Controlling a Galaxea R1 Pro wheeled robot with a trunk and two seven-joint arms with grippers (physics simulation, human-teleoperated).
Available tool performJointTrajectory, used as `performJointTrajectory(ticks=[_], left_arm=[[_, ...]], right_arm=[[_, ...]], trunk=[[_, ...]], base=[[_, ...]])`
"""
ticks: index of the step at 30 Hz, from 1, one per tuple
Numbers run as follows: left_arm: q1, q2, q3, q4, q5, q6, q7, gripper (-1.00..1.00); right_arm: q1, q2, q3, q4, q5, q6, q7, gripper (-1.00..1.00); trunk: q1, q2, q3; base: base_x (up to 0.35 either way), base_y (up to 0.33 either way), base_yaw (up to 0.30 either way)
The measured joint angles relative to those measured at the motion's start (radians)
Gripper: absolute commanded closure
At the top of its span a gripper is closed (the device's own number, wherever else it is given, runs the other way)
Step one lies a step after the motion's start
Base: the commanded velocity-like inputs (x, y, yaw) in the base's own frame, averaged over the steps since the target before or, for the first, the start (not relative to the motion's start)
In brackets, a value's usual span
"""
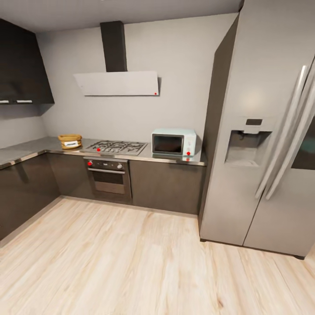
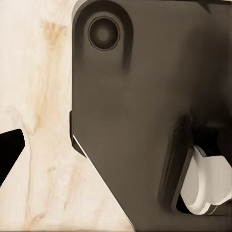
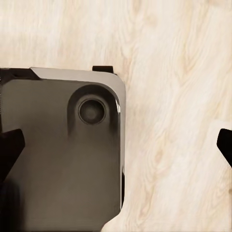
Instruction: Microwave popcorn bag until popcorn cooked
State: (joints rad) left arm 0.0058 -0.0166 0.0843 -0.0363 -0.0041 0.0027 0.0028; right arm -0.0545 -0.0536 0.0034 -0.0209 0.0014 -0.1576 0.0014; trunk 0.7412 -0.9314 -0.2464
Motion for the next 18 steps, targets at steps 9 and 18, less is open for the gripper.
performJointTrajectory(ticks=[9, 18], left_arm=[[0.000, -0.001, 0.000, 0.000, 0.000, 0.000, 0.000, -1.00], [0.000, 0.010, 0.003, 0.000, 0.000, 0.000, 0.000, -1.00]], right_arm=[[0.000, 0.000, 0.001, 0.000, 0.000, 0.000, 0.001, -1.00], [0.000, 0.000, 0.001, 0.000, 0.000, 0.000, 0.000, -1.00]], trunk=[[-0.035, 0.063, 0.028], [-0.070, 0.126, 0.056]], base=[[0.306, 0.000, 0.010], [0.340, 0.000, 0.000]])
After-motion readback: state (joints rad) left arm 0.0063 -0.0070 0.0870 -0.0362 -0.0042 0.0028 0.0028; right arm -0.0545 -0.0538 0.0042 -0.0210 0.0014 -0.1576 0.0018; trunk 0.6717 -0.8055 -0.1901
